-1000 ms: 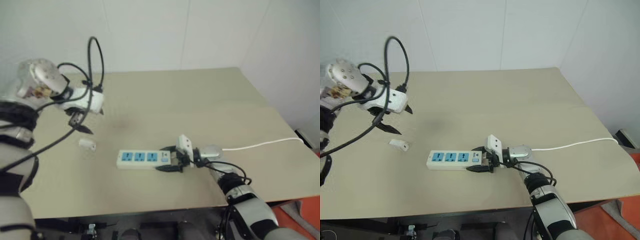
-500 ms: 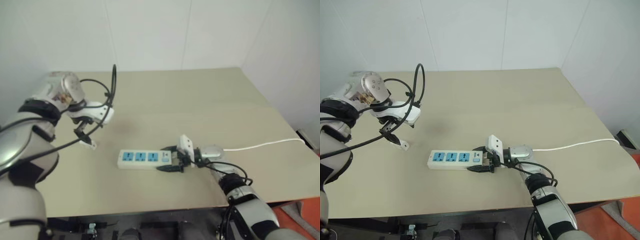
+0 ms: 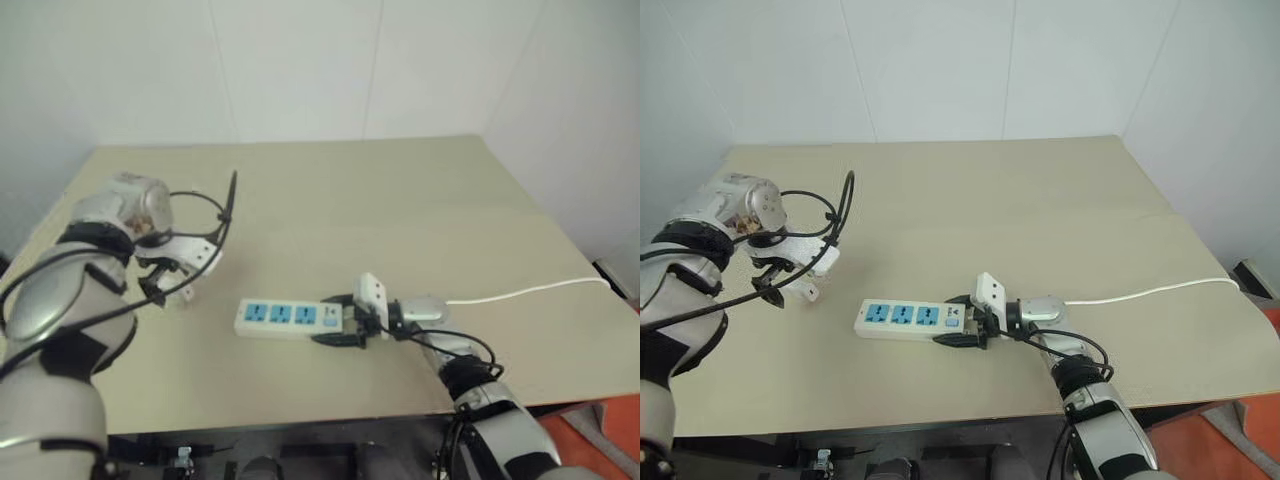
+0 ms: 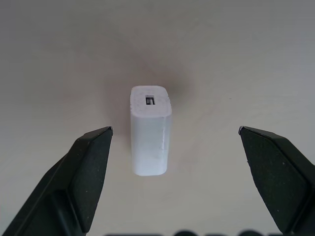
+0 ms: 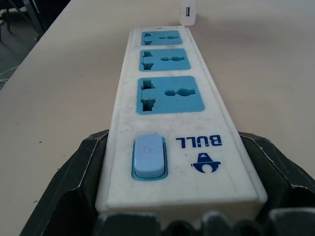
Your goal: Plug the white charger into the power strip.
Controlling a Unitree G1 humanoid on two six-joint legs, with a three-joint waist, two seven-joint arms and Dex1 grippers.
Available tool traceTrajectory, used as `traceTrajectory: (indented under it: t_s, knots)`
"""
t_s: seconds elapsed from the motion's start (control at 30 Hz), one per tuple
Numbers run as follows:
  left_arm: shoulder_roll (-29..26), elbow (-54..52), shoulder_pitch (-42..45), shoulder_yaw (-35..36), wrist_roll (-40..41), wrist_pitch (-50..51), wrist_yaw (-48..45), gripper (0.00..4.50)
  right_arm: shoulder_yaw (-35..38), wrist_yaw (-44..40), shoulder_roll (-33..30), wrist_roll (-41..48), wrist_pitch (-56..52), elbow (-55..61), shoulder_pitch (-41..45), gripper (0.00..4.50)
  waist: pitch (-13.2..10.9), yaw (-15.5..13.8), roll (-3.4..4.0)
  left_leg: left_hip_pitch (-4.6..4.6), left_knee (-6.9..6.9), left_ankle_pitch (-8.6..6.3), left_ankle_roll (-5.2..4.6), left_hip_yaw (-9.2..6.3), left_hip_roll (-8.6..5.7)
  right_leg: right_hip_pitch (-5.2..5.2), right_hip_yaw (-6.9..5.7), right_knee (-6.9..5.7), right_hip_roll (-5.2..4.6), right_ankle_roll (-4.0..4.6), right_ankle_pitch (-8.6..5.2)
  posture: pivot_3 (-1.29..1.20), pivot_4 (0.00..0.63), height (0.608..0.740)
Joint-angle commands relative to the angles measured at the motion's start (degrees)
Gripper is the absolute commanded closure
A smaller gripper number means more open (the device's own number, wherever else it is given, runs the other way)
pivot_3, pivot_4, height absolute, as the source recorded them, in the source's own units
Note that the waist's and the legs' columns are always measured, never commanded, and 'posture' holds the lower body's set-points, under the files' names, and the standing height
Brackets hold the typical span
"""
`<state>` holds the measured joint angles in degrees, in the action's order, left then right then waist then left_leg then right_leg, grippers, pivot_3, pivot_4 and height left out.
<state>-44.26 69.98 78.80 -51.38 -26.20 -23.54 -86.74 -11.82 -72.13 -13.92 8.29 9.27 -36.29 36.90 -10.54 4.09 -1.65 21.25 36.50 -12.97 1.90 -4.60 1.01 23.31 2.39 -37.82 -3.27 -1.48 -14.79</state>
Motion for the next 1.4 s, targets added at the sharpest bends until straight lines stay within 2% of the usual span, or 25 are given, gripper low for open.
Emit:
traceTrajectory:
  t_s: [0.03, 0.27, 0.77, 0.87, 1.2, 1.33, 1.4]
  knots:
    - [0.0, 1.3, -0.3, 2.3, -3.0, -0.6, 2.1, 0.00, -0.4, 0.1, 0.6, 0.5, -1.2, 2.5, -0.9, 1.09, 0.0, 0.0, 0.00, 0.00, 0.00, 0.00, 0.00, 0.00, 0.00, 0.00, 0.00, 0.00, 0.00, 0.00, 0.00, 0.00, 0.150, 0.740]
    - [1.9, 2.9, -2.2, 4.4, -7.6, -0.2, 8.2, 0.00, -0.3, 0.7, 0.5, 0.8, -2.4, 4.6, -1.9, 1.09, 0.0, -0.1, 0.00, 0.00, 0.03, -0.01, -0.01, 0.00, -0.01, 0.00, 0.00, -0.05, -0.01, 0.00, 0.00, 0.00, 0.150, 0.740]
    - [4.5, 3.8, -3.9, 8.2, -11.9, 0.3, 11.9, 0.00, -0.3, 1.6, 0.1, 1.2, -4.1, 7.3, -3.2, 1.09, 0.0, 0.0, -0.01, -0.01, 0.06, -0.01, -0.01, 0.00, -0.03, 0.00, 0.00, -0.14, -0.03, 0.02, 0.01, 0.00, 0.150, 0.740]
    - [4.4, 3.7, -4.2, 8.9, -12.3, 0.1, 12.7, 0.55, -0.3, 1.7, 0.2, 1.2, -4.2, 7.4, -3.3, 1.09, 0.0, 0.0, -0.01, -0.01, 0.06, -0.01, -0.01, 0.00, -0.04, 0.00, 0.00, -0.15, -0.03, 0.02, 0.01, 0.00, 0.150, 0.740]
    - [4.0, 3.6, -4.4, 10.1, -12.7, -0.8, 11.6, 3.37, -0.4, 1.5, 0.3, 1.3, -4.1, 6.9, -2.8, 1.09, 0.0, 0.0, -0.01, -0.02, 0.09, -0.01, -0.01, 0.00, -0.04, 0.00, 0.00, -0.17, -0.03, 0.03, 0.02, 0.00, 0.150, 0.740]
    - [5.0, 3.7, -2.5, 14.0, -9.7, 1.5, 12.9, 3.47, -0.4, 1.4, 0.3, 1.2, -4.0, 6.8, -2.8, 1.09, 0.0, 0.0, -0.01, -0.02, 0.09, -0.01, -0.01, 0.00, -0.04, 0.00, 0.00, -0.17, -0.03, 0.05, 0.03, 0.00, 0.150, 0.740]
    - [5.9, 3.8, 0.0, 18.7, -5.7, 3.0, 13.6, 3.47, -0.5, 1.3, 0.3, 1.1, -3.7, 6.8, -2.8, 1.09, 0.0, -0.1, -0.02, -0.01, 0.11, -0.01, -0.01, 0.00, -0.04, 0.00, -0.01, -0.17, -0.04, 0.05, 0.03, 0.00, 0.150, 0.740]
